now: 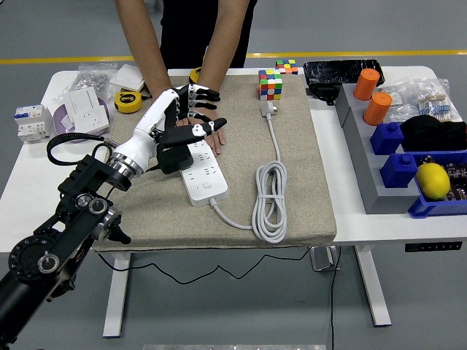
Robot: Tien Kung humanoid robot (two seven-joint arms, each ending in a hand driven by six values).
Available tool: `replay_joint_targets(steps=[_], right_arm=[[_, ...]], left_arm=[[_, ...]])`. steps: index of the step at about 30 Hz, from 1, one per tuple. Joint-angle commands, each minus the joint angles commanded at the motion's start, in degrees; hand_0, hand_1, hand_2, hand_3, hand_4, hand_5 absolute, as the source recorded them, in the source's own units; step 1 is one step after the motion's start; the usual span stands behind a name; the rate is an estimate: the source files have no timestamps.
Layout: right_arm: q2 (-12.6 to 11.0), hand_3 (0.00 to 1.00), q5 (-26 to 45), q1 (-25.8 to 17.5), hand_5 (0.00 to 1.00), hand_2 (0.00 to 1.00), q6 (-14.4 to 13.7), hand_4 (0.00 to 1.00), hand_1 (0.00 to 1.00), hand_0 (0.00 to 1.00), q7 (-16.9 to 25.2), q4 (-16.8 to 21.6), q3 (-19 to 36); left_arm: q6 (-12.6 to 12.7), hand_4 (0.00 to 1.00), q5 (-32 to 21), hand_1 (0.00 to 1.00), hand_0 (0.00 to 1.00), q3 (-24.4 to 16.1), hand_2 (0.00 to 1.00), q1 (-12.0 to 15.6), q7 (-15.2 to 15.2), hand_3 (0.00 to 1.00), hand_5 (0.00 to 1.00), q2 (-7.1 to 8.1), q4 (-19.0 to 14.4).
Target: Pick up the plug,place it near the board,insert it into the board,press the button
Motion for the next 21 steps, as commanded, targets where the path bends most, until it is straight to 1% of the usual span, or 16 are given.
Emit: replay_joint_targets(steps=[1,4,5,6,8,9,11,12,14,16,18,21], right_arm=[[0.00,0.753,-0.04,0.01,0.739,0.722,0.00,0.998,0.740,0.830,-0.02,0.00,0.03],[-0.07,0.753,-0.12,0.04,0.739,0.722,-0.01,0.998,0.740,0.830,-0.07,0.00,0.09],[-0.09,0.753,-0.16,0.04,0.739,0.722,-0.02,0.998,0.740,0.830,-0.09,0.00,0.10],[-0.12,0.753,-0.15,0.04,0.742,0.722,-0.03,0.998,0.740,0.830,-0.10,0.00,0.08],[-0.14,0.753,-0.21,0.08,0.742,0.722,-0.02,0.998,0.740,0.830,-0.11,0.00,0.08],[-0.14,0.753,-0.18,0.13,0.742,0.722,-0.01,0.998,0.740,0.830,-0.09,0.00,0.03],[-0.14,0.753,-0.14,0.22,0.742,0.722,0.02,0.998,0.740,0.830,-0.07,0.00,-0.06],[-0.13,0.752,-0.12,0.29,0.743,0.722,0.03,0.998,0.741,0.830,-0.05,0.00,-0.13],[-0.15,0.752,-0.05,0.40,0.743,0.722,0.05,0.998,0.741,0.830,-0.02,0.00,-0.22],[-0.19,0.752,-0.13,0.37,0.743,0.722,0.02,0.998,0.741,0.830,-0.08,0.00,-0.15],[-0.23,0.752,-0.31,0.30,0.741,0.722,-0.04,0.998,0.740,0.832,-0.18,0.00,0.05],[-0.25,0.752,-0.24,0.22,0.741,0.722,-0.02,0.998,0.740,0.832,-0.18,0.00,0.01]], left_arm=[[0.04,0.998,-2.23,0.944,0.918,-0.08,0.880,-0.26,-0.08,0.817,0.362,-0.05,0.71],[0.34,0.998,-9.68,0.944,0.918,0.00,0.880,-1.78,0.70,0.817,0.362,0.01,4.88],[0.53,0.998,-11.92,0.944,0.918,0.12,0.880,-2.10,1.01,0.817,0.362,0.06,5.80],[0.85,0.998,-14.52,0.983,0.998,0.35,0.902,-2.62,1.58,0.850,0.371,0.15,7.26],[1.53,0.998,-18.99,0.983,0.998,1.11,0.902,-3.70,2.53,0.850,0.371,0.28,10.30],[1.78,0.998,-19.46,0.983,0.998,1.67,0.902,-4.47,2.94,0.850,0.371,0.27,12.14],[2.35,0.998,-16.07,0.983,0.998,2.31,0.902,-5.68,3.26,0.850,0.371,0.12,16.13],[2.76,0.998,-13.18,0.977,0.998,2.76,0.878,-6.35,3.34,0.837,0.353,0.03,18.60],[3.31,0.998,-9.18,0.977,0.998,3.54,0.878,-7.17,3.55,0.837,0.353,-0.01,21.60],[3.80,0.998,-4.35,0.977,0.998,4.21,0.878,-7.61,3.91,0.837,0.353,0.05,23.28],[4.31,0.998,0.49,0.979,0.998,4.51,0.872,-7.86,4.23,0.836,0.333,0.00,24.06],[4.76,0.998,7.57,0.979,0.998,4.72,0.872,-7.98,4.71,0.836,0.333,-0.12,24.68]])
